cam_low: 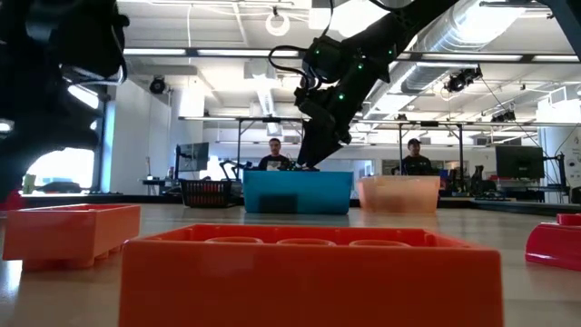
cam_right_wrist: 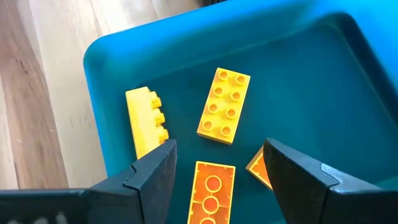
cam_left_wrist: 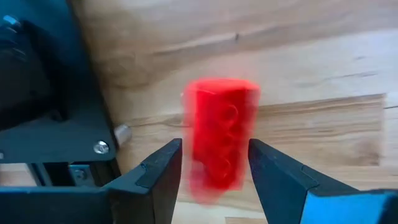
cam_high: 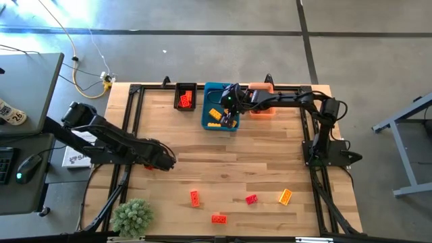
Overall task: Sort & place blocks by color
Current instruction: Put the red game piece into the orange bin
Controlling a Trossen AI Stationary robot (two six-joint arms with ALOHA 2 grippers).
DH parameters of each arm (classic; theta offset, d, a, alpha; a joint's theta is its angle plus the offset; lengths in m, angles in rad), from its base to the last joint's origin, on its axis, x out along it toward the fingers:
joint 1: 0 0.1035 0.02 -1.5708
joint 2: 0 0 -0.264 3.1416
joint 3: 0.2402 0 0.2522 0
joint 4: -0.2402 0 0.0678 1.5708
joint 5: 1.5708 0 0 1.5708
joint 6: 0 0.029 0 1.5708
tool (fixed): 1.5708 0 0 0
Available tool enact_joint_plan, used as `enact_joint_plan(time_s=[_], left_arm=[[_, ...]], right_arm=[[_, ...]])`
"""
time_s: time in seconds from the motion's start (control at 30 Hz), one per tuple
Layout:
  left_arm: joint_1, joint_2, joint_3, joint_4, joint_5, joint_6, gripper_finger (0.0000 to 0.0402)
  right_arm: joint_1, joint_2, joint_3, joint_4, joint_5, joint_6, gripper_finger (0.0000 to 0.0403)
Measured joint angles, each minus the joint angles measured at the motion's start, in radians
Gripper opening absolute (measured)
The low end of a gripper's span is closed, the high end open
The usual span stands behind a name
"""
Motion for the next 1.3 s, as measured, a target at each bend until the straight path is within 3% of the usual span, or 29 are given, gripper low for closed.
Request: enact_joint_plan(time_s=[0.43,0.67,0.8,1.07,1.3], left_arm=[[0.000,0.000,-0.085,0.123,0.007,0.000,0.0171],[0.000,-0.001,-0.092,0.142,0.001,0.056,0.0106],[0.000,0.000,-0.082,0.137,-0.012,0.134,0.0066],[0.002,-0.019,-0.011,0.176,-0.113,0.354,0.0066],[0.056,-0.119,0.056,0.212,-0.177,0.583,0.0070]], right_arm=[[0.000,0.000,0.000,0.004,-0.006,0.000,0.0228],[0.002,0.000,0.000,0.010,-0.010,0.008,0.0228],[0.015,0.000,0.015,-0.012,-0.058,0.018,0.0228],[0.066,-0.001,0.157,-0.075,-0.193,0.053,0.0228],[0.110,-0.001,0.290,-0.104,-0.322,0.049,0.0228]])
